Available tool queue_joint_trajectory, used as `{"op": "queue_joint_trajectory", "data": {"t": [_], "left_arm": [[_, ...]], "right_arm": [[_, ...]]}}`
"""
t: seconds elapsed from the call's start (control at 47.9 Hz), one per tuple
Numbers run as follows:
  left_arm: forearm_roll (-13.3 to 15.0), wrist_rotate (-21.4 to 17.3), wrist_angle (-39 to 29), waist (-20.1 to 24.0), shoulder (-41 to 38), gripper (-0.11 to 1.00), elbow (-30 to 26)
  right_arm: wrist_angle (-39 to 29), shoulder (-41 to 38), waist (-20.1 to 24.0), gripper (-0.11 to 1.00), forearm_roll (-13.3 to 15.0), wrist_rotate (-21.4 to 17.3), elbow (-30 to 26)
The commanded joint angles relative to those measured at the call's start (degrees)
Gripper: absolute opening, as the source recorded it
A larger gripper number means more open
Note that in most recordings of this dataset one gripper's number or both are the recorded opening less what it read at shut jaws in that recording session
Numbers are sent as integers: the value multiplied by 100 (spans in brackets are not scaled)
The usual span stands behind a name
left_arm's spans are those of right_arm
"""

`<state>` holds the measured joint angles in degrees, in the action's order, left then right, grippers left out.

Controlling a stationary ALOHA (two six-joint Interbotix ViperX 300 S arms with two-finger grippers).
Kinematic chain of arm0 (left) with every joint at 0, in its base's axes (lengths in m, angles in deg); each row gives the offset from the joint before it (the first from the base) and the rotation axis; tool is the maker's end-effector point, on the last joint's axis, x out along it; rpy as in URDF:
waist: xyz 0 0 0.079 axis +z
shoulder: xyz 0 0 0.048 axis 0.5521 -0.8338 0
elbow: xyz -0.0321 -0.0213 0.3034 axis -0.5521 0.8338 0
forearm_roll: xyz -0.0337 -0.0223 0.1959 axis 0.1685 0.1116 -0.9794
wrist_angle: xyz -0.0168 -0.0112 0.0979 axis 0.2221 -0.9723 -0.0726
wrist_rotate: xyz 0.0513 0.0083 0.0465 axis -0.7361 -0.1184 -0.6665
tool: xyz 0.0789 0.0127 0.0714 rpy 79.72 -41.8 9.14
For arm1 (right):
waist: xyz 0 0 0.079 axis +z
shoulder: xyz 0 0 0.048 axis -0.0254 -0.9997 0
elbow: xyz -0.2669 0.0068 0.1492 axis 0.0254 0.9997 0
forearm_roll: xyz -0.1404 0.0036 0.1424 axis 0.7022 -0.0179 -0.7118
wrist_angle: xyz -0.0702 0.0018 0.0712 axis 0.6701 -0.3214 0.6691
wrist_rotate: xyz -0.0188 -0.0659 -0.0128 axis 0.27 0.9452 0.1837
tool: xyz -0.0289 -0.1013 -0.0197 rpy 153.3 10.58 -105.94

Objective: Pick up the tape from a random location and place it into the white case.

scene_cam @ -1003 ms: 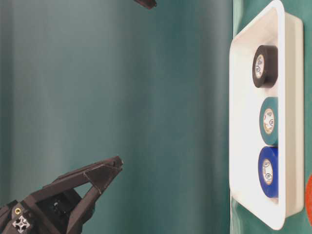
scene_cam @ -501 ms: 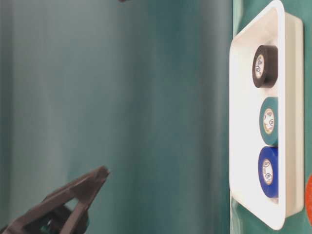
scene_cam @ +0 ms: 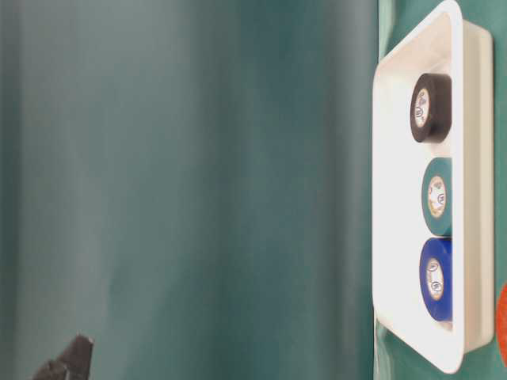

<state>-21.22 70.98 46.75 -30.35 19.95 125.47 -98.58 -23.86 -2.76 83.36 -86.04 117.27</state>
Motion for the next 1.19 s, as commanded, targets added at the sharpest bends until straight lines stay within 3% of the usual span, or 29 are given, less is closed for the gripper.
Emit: {"op": "queue_joint_trajectory", "data": {"t": [0.0, 0.376, 0.752, 1.17], "left_arm": [[18, 9, 88, -26, 105, 100, 35], [35, 26, 211, -35, 492, 100, 501], [70, 44, 1318, -44, 756, 100, 1591], [70, 35, 1257, -53, 835, 100, 1644]], "right_arm": [[158, 9, 9, 82, 26, 18, -62], [290, 9, 114, 82, 18, -18, 26], [694, 9, 114, 82, 18, -18, 334], [703, -9, 123, 82, 18, -18, 334]]}}
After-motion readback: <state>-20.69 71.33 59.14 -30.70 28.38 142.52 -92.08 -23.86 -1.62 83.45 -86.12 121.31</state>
